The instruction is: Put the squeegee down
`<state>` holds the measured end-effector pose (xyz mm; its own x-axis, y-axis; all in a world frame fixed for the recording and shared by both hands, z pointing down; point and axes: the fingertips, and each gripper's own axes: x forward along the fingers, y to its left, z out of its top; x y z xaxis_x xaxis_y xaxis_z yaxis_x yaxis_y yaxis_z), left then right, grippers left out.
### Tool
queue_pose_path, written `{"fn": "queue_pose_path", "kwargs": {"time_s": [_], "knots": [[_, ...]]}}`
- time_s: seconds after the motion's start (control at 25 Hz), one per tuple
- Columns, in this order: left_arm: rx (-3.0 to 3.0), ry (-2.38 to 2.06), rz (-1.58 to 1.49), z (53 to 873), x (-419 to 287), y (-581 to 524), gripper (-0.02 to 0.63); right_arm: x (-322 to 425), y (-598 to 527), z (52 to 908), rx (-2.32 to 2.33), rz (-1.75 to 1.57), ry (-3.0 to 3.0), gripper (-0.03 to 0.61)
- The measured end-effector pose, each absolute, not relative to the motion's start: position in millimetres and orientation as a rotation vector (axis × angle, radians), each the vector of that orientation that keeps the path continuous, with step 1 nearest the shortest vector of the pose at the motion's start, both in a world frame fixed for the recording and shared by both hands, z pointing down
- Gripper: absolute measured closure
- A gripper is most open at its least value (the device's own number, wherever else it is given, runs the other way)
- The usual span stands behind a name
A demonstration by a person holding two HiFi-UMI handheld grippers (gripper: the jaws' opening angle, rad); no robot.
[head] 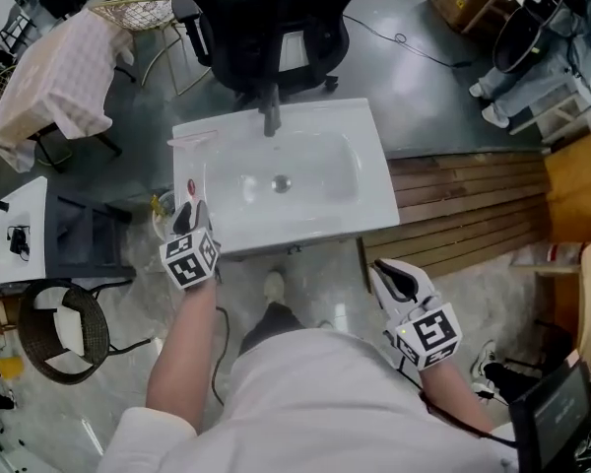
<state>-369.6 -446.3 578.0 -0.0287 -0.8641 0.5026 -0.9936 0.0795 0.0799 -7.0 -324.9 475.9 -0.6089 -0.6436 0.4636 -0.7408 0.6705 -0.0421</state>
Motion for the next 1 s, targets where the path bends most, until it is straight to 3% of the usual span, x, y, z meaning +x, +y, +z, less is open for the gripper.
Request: {"fn": "queue_pose_path", "kwargs": {"time_s": [0.2,1.0], "knots": [[1.920,-1.907,0.339,540,-318,-381,0.602,5,-296,470,0.999,0.274,-2.547,0.549],[2.449,-1.278,0.356,458,-76,-150,0.606,29,-178,456,0.772,0.201,-2.677,0.575]]}}
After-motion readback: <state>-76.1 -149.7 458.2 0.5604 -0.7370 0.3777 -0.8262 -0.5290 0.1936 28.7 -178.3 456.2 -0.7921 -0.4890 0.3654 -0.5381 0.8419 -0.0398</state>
